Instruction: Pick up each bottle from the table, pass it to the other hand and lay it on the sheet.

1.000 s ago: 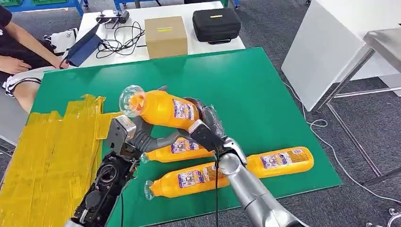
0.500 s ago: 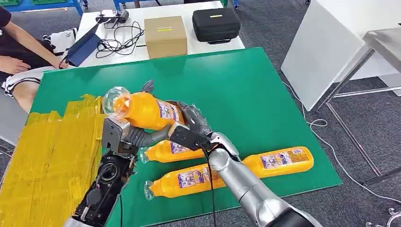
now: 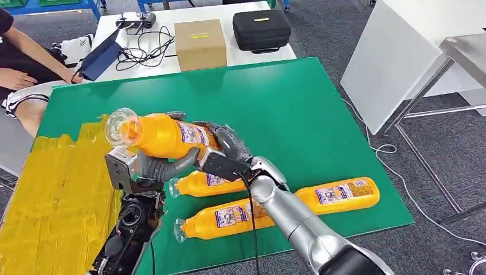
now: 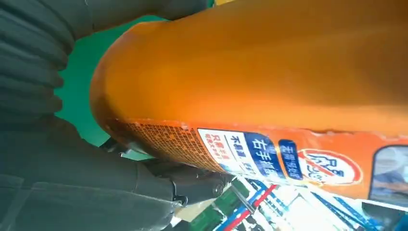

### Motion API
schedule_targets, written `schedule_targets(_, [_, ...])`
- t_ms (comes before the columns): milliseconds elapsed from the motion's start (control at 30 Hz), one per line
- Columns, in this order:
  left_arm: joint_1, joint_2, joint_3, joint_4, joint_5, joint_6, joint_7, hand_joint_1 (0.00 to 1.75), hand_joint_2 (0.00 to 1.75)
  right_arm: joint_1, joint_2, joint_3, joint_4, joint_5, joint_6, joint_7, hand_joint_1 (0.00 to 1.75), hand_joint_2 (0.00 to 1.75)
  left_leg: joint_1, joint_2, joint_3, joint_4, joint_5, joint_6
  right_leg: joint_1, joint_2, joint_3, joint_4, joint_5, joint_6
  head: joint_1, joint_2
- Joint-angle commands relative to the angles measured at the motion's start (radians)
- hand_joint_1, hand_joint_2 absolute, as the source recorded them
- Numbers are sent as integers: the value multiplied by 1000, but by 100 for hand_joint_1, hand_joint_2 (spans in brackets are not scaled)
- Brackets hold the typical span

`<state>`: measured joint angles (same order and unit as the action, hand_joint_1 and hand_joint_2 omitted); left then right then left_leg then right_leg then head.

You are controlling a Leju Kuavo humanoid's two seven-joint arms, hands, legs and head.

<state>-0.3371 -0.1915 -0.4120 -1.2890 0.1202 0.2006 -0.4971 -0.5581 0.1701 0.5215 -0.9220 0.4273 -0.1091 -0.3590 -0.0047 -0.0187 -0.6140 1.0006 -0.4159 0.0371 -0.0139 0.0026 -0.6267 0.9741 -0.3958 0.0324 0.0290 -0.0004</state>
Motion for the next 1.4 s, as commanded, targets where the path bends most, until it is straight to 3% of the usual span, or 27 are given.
schedule_targets(33, [-46,23,55,-15,30,25,-19,175,175,-23,-69,22,50,12,-9,-2,175,175,2,0,7,1,-3,-2,2,-2,8,-1,-3,-1,0,0])
schedule_targets(67, [-45,25,57,-16,30,25,-20,175,175,-24,-69,22,49,12,-8,-2,175,175,1,-1,4,0,-1,-1,1,-2,5,-1,-2,-1,0,0])
schedule_targets(100, [-45,26,58,-16,31,25,-20,175,175,-26,-69,22,48,12,-8,-2,143,175,1,-1,3,0,-1,-1,1,-2,4,-1,-1,-1,0,0])
schedule_targets(133, [-45,27,60,-18,32,26,-20,175,175,-29,-68,18,44,9,-13,-4,37,175,2,-1,5,0,-2,-2,2,-2,6,-1,-3,-1,0,0])
schedule_targets(167, [-45,28,61,-17,32,26,-20,175,175,-31,-69,18,43,10,-12,-4,37,175,1,-1,3,0,-1,-1,1,-2,4,-1,-1,-1,0,0])
schedule_targets(200, [-45,28,64,-17,33,29,-23,175,175,-27,-69,10,32,2,-28,-14,0,175,2,0,6,1,-3,-2,2,-2,7,-1,-3,-1,0,0])
schedule_targets(600, [-9,72,87,-99,-102,141,-68,175,175,94,-215,-30,-306,114,-137,75,0,175,1,-3,5,1,-3,-2,2,-4,7,0,-3,-1,0,0])
schedule_targets(633, [-6,78,91,-101,-169,188,-78,175,175,110,-231,-43,-331,165,-167,96,0,175,1,-2,2,0,-1,-1,1,-3,4,-1,-2,-1,0,0])
schedule_targets(667, [-3,86,95,-95,-362,331,-77,175,175,136,-252,-62,-373,219,-202,114,0,175,1,-2,5,0,-3,-2,1,-3,7,-1,-3,-1,0,0])
schedule_targets(733, [-3,93,100,-85,-504,412,-49,175,175,162,-266,-80,-413,240,-208,118,0,175,1,-3,5,1,-3,-2,1,-4,8,0,-4,-1,0,0])
schedule_targets(767, [-5,87,136,-59,-872,497,65,175,175,187,-281,-98,-454,281,-216,128,0,175,1,-3,6,0,-3,-2,1,-4,8,-1,-4,-1,0,0])
schedule_targets(800, [-4,88,137,-58,-872,497,65,175,175,189,-284,-101,-456,281,-217,128,0,175,0,-3,2,-1,-1,-1,0,-3,3,-1,-1,-1,0,0])
schedule_targets(867, [-15,106,160,-18,-1339,461,280,175,175,255,-312,-140,-542,343,-206,173,0,175,0,-3,2,0,-1,-1,0,-3,4,-1,-2,-1,0,0])
schedule_targets(1000, [-35,145,157,-15,-1562,448,451,175,175,394,-376,-233,-692,394,-199,210,0,175,0,-5,2,-1,-1,-1,0,-6,4,-1,-2,-1,0,0])
schedule_targets(1033, [-66,252,81,-9,-1691,416,703,175,175,430,-376,-271,-724,388,-191,219,0,175,1,-7,5,0,-3,-2,1,-8,9,-1,-4,-1,0,0])
schedule_targets(1133, [-68,254,74,8,-1691,431,713,175,175,472,-393,-290,-762,381,-189,209,0,175,1,-6,5,0,-3,-2,1,-7,7,0,-4,-2,0,0])
schedule_targets(1167, [-101,315,20,41,-1691,345,827,175,175,545,-365,-340,-822,371,-193,202,0,175,0,-6,3,0,-2,-2,1,-6,5,-1,-3,-1,1,0])
schedule_targets(1267, [-156,388,-97,112,-1691,243,991,175,175,681,-340,-394,-936,418,-222,183,0,175,0,-8,3,-1,-2,-3,1,-8,5,0,-4,-2,-1,0])
schedule_targets(1333, [-173,401,-117,141,-1691,222,1010,175,175,705,-336,-401,-960,419,-215,179,0,175,2,-10,5,0,-3,-3,3,-11,7,0,-6,-2,2,0])
schedule_targets(1400, [-193,398,-119,188,-1691,182,1027,175,175,711,-333,-411,-968,394,-191,171,0,175,2,-4,4,0,-4,-3,3,-5,5,1,-5,-2,-1,0])
